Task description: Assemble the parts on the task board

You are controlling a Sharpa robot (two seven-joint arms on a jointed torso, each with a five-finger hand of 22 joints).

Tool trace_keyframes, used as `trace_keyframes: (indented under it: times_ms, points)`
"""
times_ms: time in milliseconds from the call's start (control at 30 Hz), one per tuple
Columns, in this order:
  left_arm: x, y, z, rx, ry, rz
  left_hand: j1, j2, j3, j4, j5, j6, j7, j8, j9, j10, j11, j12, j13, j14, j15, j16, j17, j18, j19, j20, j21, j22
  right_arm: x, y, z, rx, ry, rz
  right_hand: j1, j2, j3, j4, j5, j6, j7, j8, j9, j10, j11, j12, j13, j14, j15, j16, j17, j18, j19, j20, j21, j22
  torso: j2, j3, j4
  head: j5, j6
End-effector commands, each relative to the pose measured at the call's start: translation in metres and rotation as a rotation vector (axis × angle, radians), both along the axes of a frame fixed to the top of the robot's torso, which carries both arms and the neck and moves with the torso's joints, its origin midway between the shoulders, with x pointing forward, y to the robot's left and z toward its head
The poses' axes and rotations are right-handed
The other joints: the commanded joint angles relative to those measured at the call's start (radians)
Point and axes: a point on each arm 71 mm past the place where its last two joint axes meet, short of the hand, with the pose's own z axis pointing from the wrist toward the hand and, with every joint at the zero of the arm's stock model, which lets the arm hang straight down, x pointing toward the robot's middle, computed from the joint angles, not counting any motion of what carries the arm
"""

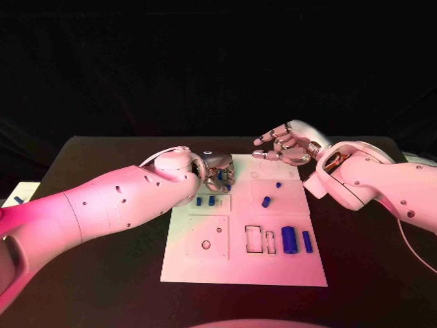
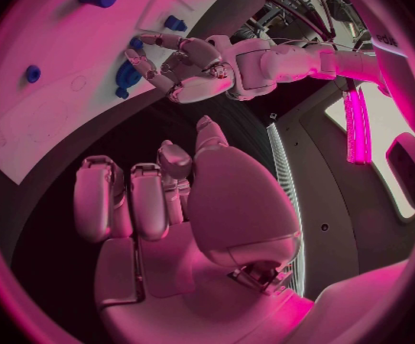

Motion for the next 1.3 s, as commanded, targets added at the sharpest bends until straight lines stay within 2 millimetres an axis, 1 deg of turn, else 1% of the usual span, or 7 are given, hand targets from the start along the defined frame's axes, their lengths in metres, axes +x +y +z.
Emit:
trace_keyframes:
  times_ms: [33, 267, 400, 733, 967, 1167, 1300]
  points:
    - [-0.003, 0.0, -0.009, 0.048, 0.044, -0.004, -0.001, -0.002, 0.014, -0.004, -0.004, 0.011, 0.0, -0.008, -0.002, 0.011, 0.0, -0.009, -0.003, 0.028, -0.008, 0.0, -0.003, -0.018, 0.008, 0.0, 0.007, 0.003, -0.001, 0.002, 0.0, -0.005, -0.003, 0.015, 0.001, 0.012, -0.003, -0.003, 0.002, 0.006, 0.001, 0.002, 0.001, -0.005, -0.001, -0.002, 0.0, 0.041, -0.006, -0.004, 0.001, 0.008, -0.005, 0.002, -0.003, -0.001, 0.0, -0.0002, 0.0002, -0.001, 0.0]
    - [-0.002, 0.0, -0.011, 0.054, 0.051, -0.003, 0.027, 0.027, 0.079, -0.039, -0.02, 0.064, -0.003, 0.0, 0.0, 0.068, -0.01, -0.019, 0.001, 0.029, -0.017, 0.004, -0.008, -0.02, 0.01, -0.006, 0.023, 0.019, -0.001, 0.002, 0.0, -0.005, -0.002, 0.016, 0.002, 0.013, -0.003, -0.003, 0.003, 0.007, 0.001, 0.002, 0.001, -0.005, -0.001, -0.001, 0.0, 0.042, -0.006, -0.003, 0.002, 0.007, -0.005, 0.001, -0.003, -0.001, 0.0, -0.0002, 0.0, -0.003, 0.0]
    - [-0.002, 0.0, -0.01, 0.037, 0.036, -0.003, 0.024, 0.033, 0.114, -0.056, -0.03, 0.088, -0.004, -0.001, 0.0, 0.096, -0.014, -0.03, 0.002, 0.028, -0.019, 0.003, -0.017, -0.023, 0.014, -0.01, 0.037, 0.032, -0.001, 0.002, 0.0, -0.004, -0.002, 0.017, 0.002, 0.013, -0.003, -0.003, 0.003, 0.007, 0.001, 0.002, 0.001, -0.005, -0.001, -0.001, 0.0, 0.042, -0.006, -0.003, 0.002, 0.007, -0.005, 0.001, -0.003, -0.001, -0.001, -0.0001, 0.0003, -0.003, 0.0]
    - [-0.002, 0.003, -0.004, -0.046, 0.006, 0.018, -0.022, 0.017, 0.17, -0.089, -0.035, 0.098, 0.005, -0.028, -0.009, 0.112, -0.008, -0.082, -0.001, 0.026, -0.014, 0.004, -0.037, -0.025, 0.014, -0.008, 0.047, 0.047, -0.001, 0.002, 0.0, -0.004, -0.003, 0.016, 0.002, 0.014, -0.003, -0.003, 0.004, 0.007, 0.001, 0.002, 0.001, -0.004, -0.001, 0.001, 0.001, 0.042, -0.006, -0.003, 0.003, 0.007, -0.005, 0.001, -0.003, 0.0, -0.001, -0.0002, 0.0009, -0.004, 0.003]
    - [-0.005, 0.016, 0.006, -0.134, 0.011, 0.054, -0.08, 0.001, 0.15, -0.073, -0.039, 0.101, 0.007, -0.04, -0.013, 0.114, -0.004, -0.103, -0.001, 0.025, -0.01, 0.004, -0.047, -0.027, 0.015, -0.003, 0.053, 0.054, 0.0, 0.0, 0.0, -0.005, -0.005, 0.009, 0.002, 0.014, -0.003, -0.003, 0.004, 0.007, 0.001, 0.002, 0.001, -0.004, -0.001, 0.001, 0.001, 0.042, -0.006, -0.003, 0.003, 0.007, -0.005, 0.001, -0.003, 0.0, -0.002, -0.0001, 0.0041, -0.006, 0.008]
    - [-0.008, 0.032, 0.019, -0.196, 0.008, 0.088, -0.089, 0.0, 0.145, -0.07, -0.039, 0.103, 0.005, -0.043, -0.013, 0.116, -0.005, -0.107, 0.0, 0.024, -0.011, 0.004, -0.051, -0.027, 0.017, -0.003, 0.056, 0.057, 0.001, -0.003, 0.0, -0.006, -0.005, 0.001, 0.001, 0.015, -0.004, -0.003, 0.005, 0.008, 0.001, 0.003, 0.001, -0.004, -0.001, 0.0, 0.0, 0.042, -0.006, -0.003, 0.002, 0.007, -0.005, 0.001, -0.003, -0.001, -0.003, -0.0008, 0.0055, -0.005, 0.011]
    - [-0.011, 0.043, 0.026, -0.218, 0.009, 0.109, -0.089, 0.0, 0.145, -0.07, -0.039, 0.103, 0.005, -0.043, -0.013, 0.117, -0.005, -0.108, 0.0, 0.024, -0.011, 0.003, -0.052, -0.028, 0.018, -0.003, 0.059, 0.059, 0.002, -0.003, -0.001, -0.007, -0.004, -0.001, 0.001, 0.015, -0.004, -0.003, 0.005, 0.008, 0.001, 0.003, 0.001, -0.004, -0.001, 0.0, 0.0, 0.042, -0.006, -0.003, 0.002, 0.007, -0.005, 0.001, -0.003, -0.001, -0.001, -0.0003, 0.004, -0.003, 0.012]
